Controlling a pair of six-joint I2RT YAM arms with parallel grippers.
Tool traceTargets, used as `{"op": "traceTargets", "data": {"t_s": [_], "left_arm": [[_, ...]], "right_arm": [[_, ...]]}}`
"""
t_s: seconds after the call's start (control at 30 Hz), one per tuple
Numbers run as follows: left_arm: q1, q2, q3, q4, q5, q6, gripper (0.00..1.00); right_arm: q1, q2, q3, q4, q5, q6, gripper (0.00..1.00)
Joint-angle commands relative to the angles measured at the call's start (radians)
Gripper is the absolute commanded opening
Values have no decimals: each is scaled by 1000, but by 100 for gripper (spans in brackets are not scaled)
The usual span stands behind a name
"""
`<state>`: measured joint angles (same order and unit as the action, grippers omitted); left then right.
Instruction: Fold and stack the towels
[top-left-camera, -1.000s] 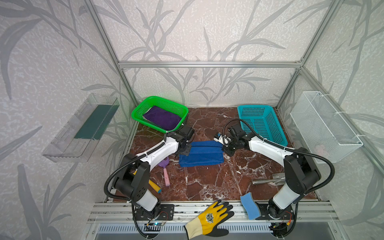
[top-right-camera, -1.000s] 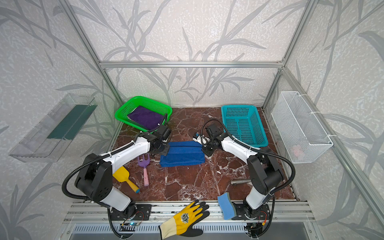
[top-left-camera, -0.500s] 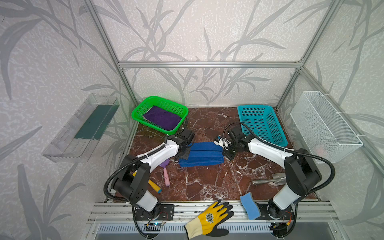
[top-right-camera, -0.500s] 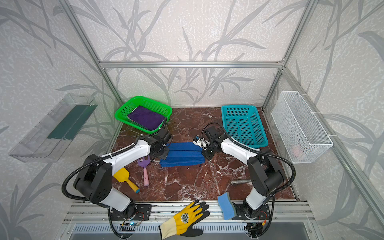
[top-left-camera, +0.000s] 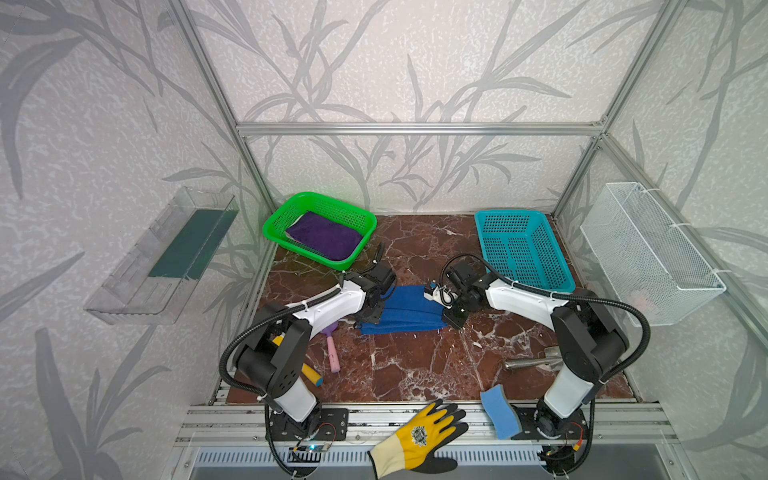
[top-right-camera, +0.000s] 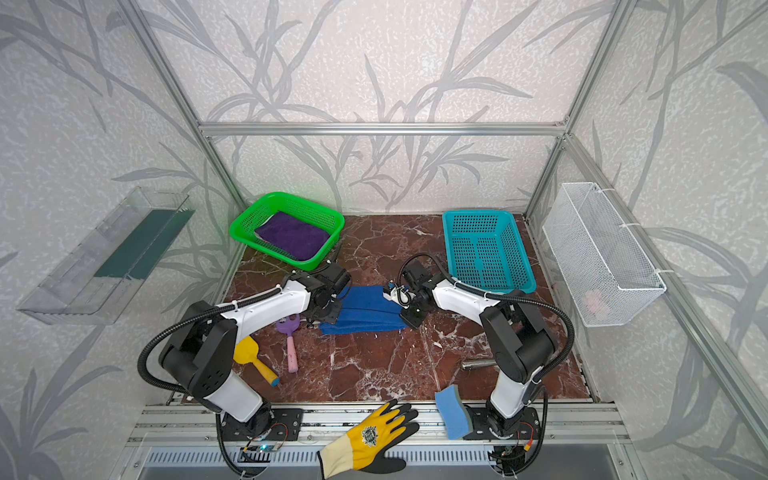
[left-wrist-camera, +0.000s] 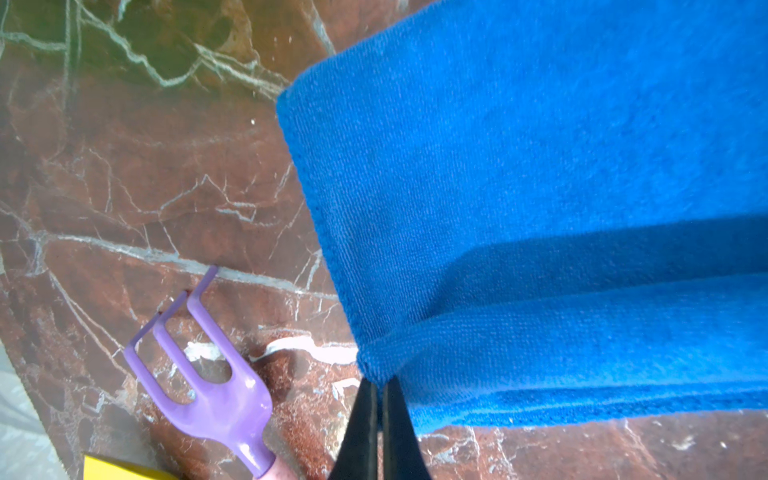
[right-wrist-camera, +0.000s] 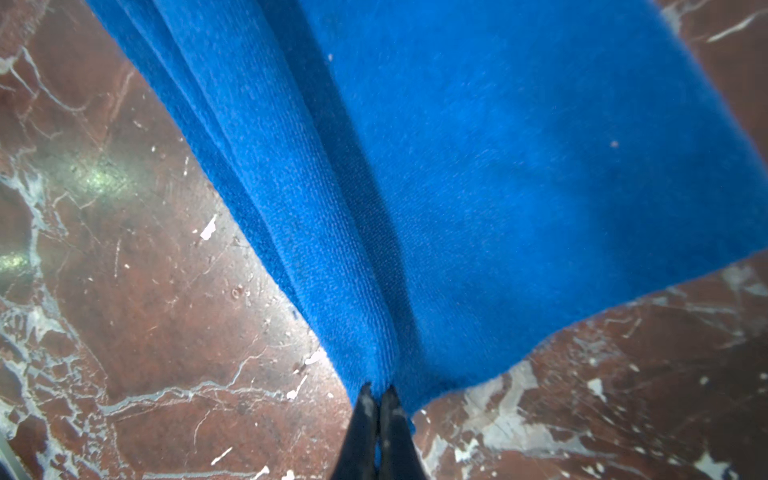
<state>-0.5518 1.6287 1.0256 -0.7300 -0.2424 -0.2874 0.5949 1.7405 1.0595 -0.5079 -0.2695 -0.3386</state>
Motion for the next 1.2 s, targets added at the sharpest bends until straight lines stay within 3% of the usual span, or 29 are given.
{"op": "traceTargets", "data": {"t_s": [0.0,0.1,0.23,0.3,0.83,1.17], "left_arm": [[-8,-10,-5,-55,-28,-45,0],[-15,-28,-12,-64,-14,-66,2],[-22,-57,-35,-68,9,-86,28],[-26,-82,-49,-68,13,-97,35],[-30,-414,-225,60,79,-168,42],[-19,-347,-234,191,28,-212,49]], "right_arm": [[9,-8,-21,-44,7,10,11],[16,-25,-40,-47,7,16,22],[33,-60,-61,-52,20,25,34],[39,-80,-71,-55,25,28,36],[48,-277,-130,-21,54,102,39],[48,-203,-79,77,34,242,39]]}}
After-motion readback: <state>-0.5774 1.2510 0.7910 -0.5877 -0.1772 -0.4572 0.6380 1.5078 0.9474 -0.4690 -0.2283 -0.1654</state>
